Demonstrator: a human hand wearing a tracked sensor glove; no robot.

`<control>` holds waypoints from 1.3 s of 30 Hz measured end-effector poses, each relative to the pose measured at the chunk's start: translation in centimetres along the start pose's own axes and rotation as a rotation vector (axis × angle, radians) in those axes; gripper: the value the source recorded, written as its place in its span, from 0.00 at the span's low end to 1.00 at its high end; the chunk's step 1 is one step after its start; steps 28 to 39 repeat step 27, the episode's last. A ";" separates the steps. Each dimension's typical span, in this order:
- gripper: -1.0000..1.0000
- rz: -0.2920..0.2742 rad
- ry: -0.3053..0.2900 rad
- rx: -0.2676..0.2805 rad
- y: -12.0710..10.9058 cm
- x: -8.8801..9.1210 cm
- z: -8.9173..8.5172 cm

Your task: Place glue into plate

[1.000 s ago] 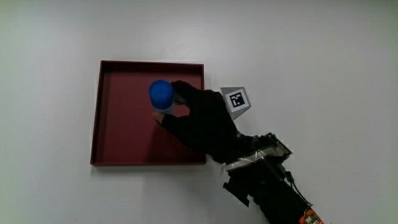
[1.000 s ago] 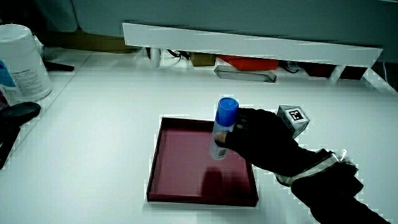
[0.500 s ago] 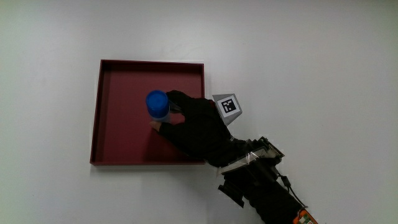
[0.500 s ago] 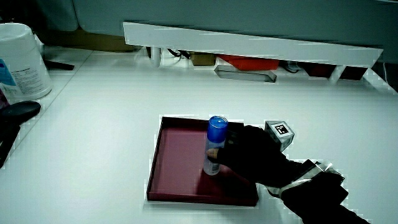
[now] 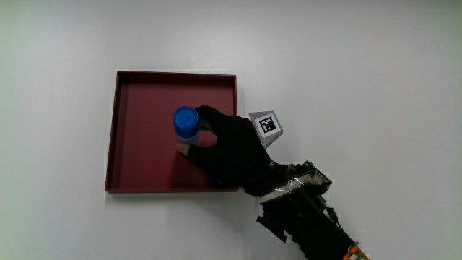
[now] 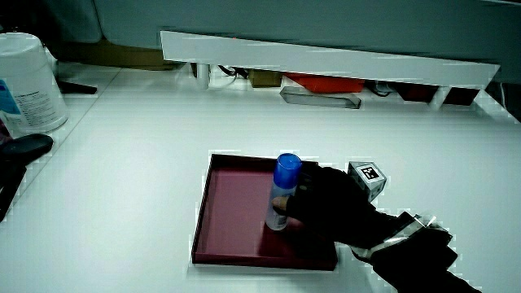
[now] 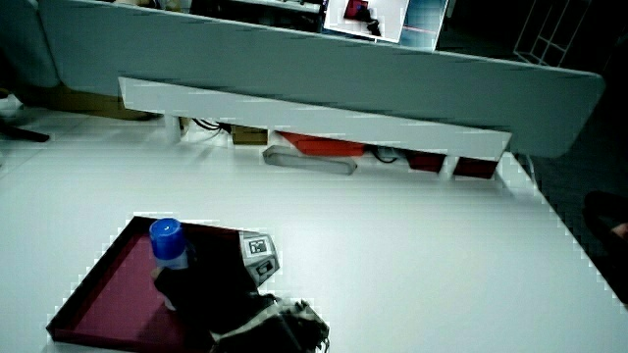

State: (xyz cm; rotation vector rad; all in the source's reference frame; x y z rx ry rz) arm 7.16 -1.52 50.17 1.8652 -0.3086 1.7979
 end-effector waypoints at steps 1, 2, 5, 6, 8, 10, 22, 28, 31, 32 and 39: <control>0.11 0.001 0.020 -0.009 -0.2 -0.1 0.3; 0.08 -0.012 0.031 -0.025 -0.6 -0.2 0.6; 0.00 -0.080 0.036 -0.093 -1.7 -1.4 1.7; 0.00 -0.100 -0.007 -0.109 -2.1 -1.2 2.3; 0.00 -0.102 0.006 -0.139 -2.9 -1.3 3.3; 0.00 -0.104 0.018 -0.169 -3.7 -1.5 4.2; 0.00 0.048 -0.151 -0.253 -9.3 -3.7 9.2; 0.00 0.036 -0.107 -0.244 -10.5 -3.8 9.5; 0.00 0.036 -0.107 -0.244 -10.5 -3.8 9.5; 0.00 0.036 -0.107 -0.244 -10.5 -3.8 9.5; 0.00 0.036 -0.107 -0.244 -10.5 -3.8 9.5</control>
